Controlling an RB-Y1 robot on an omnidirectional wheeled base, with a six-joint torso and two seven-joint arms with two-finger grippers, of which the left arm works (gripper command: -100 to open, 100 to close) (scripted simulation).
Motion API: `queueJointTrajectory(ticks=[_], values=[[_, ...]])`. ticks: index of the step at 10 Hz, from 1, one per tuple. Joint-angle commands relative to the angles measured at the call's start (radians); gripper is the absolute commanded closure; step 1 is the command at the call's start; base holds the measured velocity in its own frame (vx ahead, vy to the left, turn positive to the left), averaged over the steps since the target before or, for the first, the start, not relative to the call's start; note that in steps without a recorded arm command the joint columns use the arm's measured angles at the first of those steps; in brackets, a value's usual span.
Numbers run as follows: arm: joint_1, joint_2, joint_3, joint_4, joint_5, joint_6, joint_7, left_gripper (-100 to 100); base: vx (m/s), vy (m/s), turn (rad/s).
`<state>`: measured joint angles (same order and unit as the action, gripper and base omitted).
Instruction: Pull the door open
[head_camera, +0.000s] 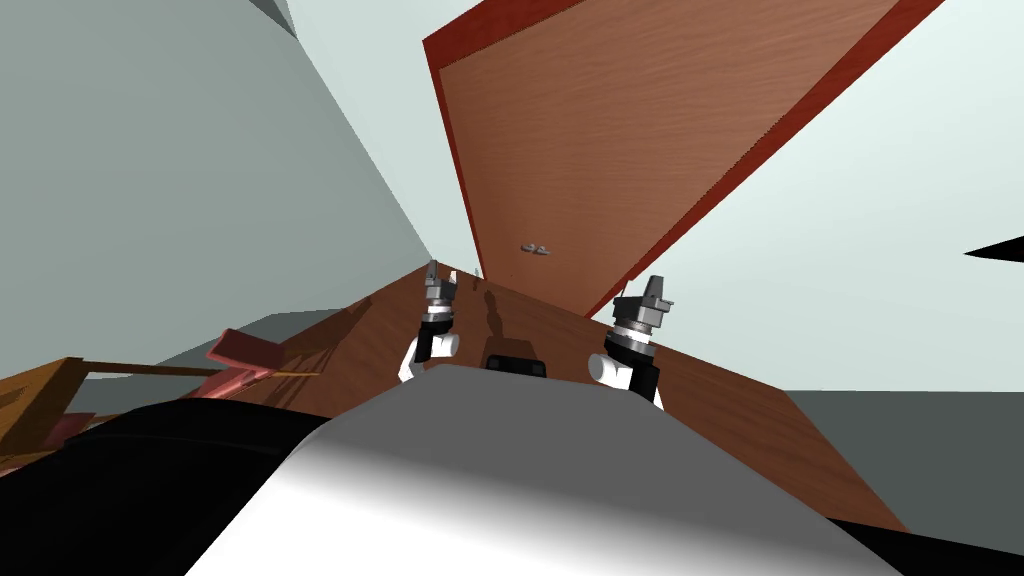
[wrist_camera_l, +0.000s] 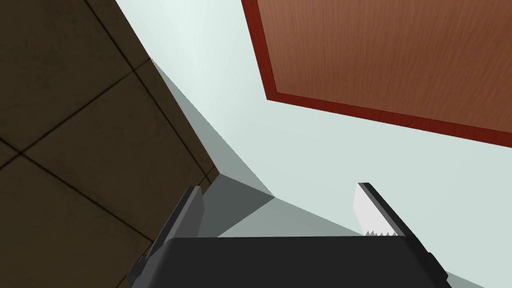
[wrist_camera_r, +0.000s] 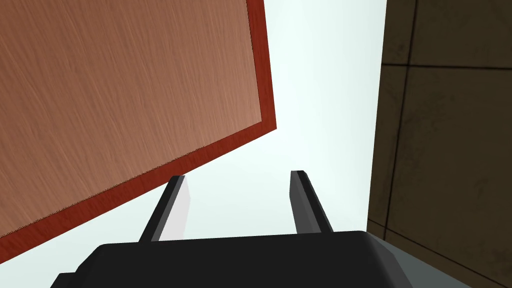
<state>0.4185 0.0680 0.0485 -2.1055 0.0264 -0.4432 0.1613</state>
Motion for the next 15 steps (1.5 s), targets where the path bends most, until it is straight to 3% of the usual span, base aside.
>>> queueJointTrajectory(ticks=[1, 15], values=[[-0.006, 0.011, -0.002, 0.042, 0.003, -0.017, 0.005, -100, 0.121, -0.030, -0.105], [-0.071, 0.080, -0.009, 0.335, 0.022, -0.120, 0.035, -100, 0.102, -0.026, -0.071]])
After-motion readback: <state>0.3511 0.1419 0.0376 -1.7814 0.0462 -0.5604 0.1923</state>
